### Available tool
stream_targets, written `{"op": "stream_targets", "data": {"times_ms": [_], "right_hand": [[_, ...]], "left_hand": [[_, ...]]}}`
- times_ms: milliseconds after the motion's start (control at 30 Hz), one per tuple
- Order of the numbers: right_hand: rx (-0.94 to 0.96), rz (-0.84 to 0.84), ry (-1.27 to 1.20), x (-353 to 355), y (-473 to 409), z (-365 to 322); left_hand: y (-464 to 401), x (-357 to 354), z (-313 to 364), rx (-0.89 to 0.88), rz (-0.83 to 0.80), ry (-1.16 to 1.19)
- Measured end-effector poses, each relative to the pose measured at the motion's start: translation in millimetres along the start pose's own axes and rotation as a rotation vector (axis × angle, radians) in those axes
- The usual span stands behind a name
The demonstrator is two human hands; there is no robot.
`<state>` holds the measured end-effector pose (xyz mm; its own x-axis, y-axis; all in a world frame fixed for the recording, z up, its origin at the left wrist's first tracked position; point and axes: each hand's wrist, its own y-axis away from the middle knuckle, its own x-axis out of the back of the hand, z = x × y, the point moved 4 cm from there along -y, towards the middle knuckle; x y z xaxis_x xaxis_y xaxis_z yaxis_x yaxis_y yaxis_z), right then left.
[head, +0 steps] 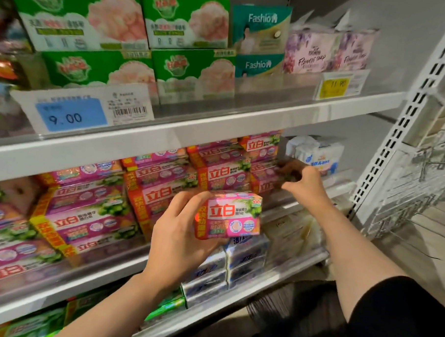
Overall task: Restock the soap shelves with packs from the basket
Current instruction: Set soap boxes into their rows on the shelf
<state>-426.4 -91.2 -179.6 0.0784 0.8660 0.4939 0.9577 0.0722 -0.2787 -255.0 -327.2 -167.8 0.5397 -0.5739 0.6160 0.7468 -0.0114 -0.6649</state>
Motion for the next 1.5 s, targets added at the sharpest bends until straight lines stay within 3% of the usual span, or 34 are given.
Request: {"op": "stream_targets", "data": {"times_ms": [267, 333, 433, 533, 700, 867, 1033, 1200, 1333, 1500], "right_hand": [[-0.007, 0.064, -0.134, 11, 5, 4], [0.023, 0.078, -0.301, 20, 17, -9], [0.021, -0.175, -0.637, 25, 31, -26], [0.007, -0.345, -0.584, 20, 40, -26], [-0.029, -0.113, -0.713, 38, 33, -17], [-0.043, 0.139, -0.961, 62, 21, -3], [-0.071, 0.170, -0.950, 39, 7, -3], [-0.146, 0.009, -0.943, 15, -6, 1], [-0.155, -0.020, -0.824, 17, -8, 6], [-0.186, -0.051, -0.677, 9, -8, 0]], "left_hand": [[-18, -19, 26, -0.017, 0.070, 0.088], [-25, -27, 34, -0.005, 0.081, 0.090], [-35, -39, 43, 0.002, 0.092, 0.055], [-44, -46, 50, 0.026, 0.112, 0.027], [-49, -50, 61, 0.047, 0.083, -0.014], [-39, -54, 42, -0.044, -0.038, -0.470], [-42, -61, 34, 0.114, -0.296, -0.598], [-42, -61, 31, 0.111, -0.238, -0.590], [-42, -69, 23, 0.121, -0.335, -0.621], [-42, -76, 19, 0.051, -0.194, -0.666]]}}
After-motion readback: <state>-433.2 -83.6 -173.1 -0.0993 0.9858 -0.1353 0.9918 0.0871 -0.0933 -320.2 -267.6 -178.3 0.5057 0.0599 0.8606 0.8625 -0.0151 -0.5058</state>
